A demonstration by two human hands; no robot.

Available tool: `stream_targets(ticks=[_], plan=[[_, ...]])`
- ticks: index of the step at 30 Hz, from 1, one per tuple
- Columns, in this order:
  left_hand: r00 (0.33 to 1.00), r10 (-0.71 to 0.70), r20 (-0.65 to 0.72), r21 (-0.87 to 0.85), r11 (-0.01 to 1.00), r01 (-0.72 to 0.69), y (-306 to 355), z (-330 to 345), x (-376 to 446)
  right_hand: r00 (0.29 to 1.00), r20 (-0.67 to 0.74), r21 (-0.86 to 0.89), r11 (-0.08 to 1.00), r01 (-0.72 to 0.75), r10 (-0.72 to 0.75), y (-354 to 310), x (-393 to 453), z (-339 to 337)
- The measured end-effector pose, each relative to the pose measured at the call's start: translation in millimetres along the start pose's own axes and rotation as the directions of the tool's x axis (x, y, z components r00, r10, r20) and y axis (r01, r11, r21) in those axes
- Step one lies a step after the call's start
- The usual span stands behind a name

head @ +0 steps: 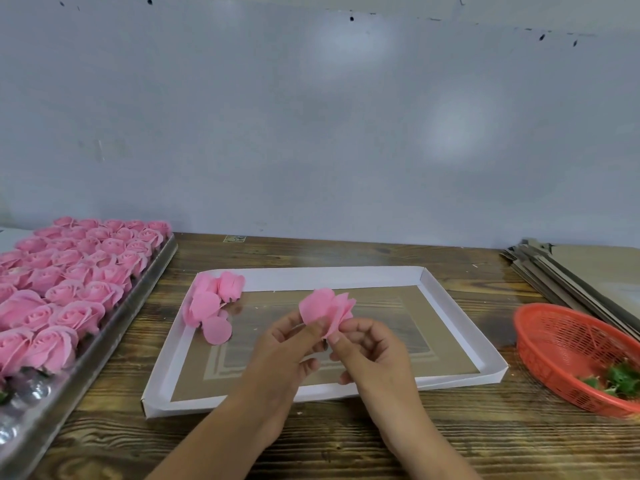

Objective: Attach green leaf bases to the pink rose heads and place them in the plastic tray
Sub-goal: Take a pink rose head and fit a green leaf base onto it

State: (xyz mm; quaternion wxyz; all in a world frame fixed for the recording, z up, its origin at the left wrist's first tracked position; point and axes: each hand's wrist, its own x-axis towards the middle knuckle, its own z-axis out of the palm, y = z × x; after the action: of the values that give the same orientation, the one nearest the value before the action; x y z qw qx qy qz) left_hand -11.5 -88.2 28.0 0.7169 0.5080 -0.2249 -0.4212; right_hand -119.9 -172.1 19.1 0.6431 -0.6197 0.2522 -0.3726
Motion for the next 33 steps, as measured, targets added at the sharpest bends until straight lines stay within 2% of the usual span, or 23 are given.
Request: stream_targets(ticks=[8,12,14,18,27,28,31,33], plan=[[0.991,-0.034,0.127,0.081,0.996,0.024,3.7,-1.9,-1.4,0.999,-0.044,0.000,1.000,0.011,-0.011,1.4,0.6,-1.9],[0.993,0.038,0.110,0.123,0.991,-0.052,5.1,-3.1,-4.2,0.999,-0.038,-0.013,1.000,0.021,-0.021,3.4,1.5,-3.6],[0.994,0.088,0.059,0.187,0.978,-0.097,2.9,-1.3,-4.9,0.999,-0.023,-0.008,1.000,0.027,-0.027,4.0,1.2,-4.0],[0.989,0.146,-0.020,0.203,0.969,-0.139,1.4,1.8,-3.9,0.997,0.051,0.047,0.997,0.056,-0.058,1.2,-1.8,-1.4],[0.984,0.177,0.020,0.221,0.959,-0.177,0.6,2.2,-5.1,0.994,0.112,0.174,0.985,-0.002,-0.018,-3.9,-3.4,-1.5],[0.986,0.163,0.043,0.234,0.958,-0.168,0.9,1.9,-4.8,0.991,0.135,0.174,0.985,-0.008,-0.016,-3.8,-3.4,-2.3],[0.968,0.099,0.230,0.253,0.955,-0.158,3.1,0.6,-5.4,0.964,0.266,0.147,0.989,-0.030,-0.011,-3.2,-5.0,-2.7],[0.966,0.032,0.258,0.230,0.969,-0.094,6.5,-0.4,-5.8,0.938,0.348,0.125,0.992,-0.036,-0.009,-3.6,-6.7,-1.3]])
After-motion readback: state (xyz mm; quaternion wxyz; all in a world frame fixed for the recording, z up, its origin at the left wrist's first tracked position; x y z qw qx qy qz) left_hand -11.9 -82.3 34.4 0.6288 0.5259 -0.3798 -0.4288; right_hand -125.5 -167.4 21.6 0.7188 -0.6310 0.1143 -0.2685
